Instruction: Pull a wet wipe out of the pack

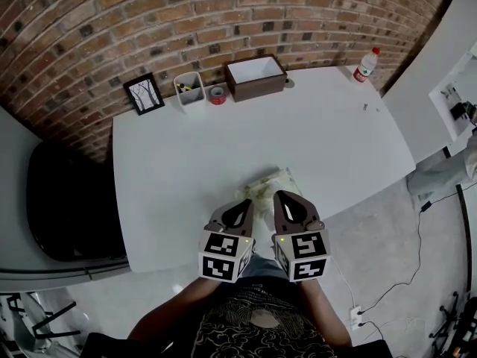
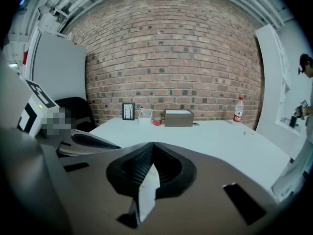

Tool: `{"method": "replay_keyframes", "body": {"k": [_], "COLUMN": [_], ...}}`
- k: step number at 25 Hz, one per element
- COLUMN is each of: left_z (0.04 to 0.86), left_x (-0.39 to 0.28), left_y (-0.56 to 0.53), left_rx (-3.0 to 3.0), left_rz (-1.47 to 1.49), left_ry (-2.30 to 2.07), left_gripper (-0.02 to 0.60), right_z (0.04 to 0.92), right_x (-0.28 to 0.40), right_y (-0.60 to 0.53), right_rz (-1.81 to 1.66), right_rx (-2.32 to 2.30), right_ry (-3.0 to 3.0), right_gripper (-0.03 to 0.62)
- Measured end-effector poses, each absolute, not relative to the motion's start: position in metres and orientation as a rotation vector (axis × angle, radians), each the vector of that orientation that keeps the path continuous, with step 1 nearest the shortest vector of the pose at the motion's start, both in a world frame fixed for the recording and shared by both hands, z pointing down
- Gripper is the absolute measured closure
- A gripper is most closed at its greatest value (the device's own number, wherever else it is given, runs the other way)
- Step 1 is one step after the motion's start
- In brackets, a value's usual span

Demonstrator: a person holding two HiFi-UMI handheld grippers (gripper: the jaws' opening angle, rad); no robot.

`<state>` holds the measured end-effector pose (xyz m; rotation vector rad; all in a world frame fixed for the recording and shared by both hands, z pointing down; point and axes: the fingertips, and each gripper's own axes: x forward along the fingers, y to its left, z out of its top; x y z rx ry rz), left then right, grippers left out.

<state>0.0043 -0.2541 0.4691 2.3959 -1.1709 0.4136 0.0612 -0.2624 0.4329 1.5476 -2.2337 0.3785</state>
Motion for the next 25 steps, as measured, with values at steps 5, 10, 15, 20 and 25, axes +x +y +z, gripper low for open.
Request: {"method": "replay_keyframes", "body": {"k": [5,10,15,20,25], "left_z": [0.464,0.460,0.454,0.444,0.437], "left_x": [0.002,-0.004,-0.008,-0.014,-0.021], "left_y": [-0.249,-0.242,-0.233,-0.224,-0.208], "left_rx": [2.405,2.414,2.424,2.439,2.453], "left_rz": [0.404,0.389,0.383,0.359,0.334], "left_ry": [-1.170,-1.177,-1.182,-1.191,-1.197], "left_gripper": [0.569,0.569,0.569,0.569,0.569], "right_z": [0.420,0.409,0.394,0.377,0.370], "right_x": [0.060,0.059,0.058,0.053,0.045], "right_y": [-0.257,-0.249,-0.238,-0.226,-0.209], "right_rz": [0.343,0.330,0.298,0.261,0.233], "right_rx": [1.578,1.594,1.626,1.649,1.657], "right_ry": [-2.248,-2.257,-2.266,-2.280,-2.290], "right_gripper": [0.579,0.579,0.579,0.579,0.579]}}
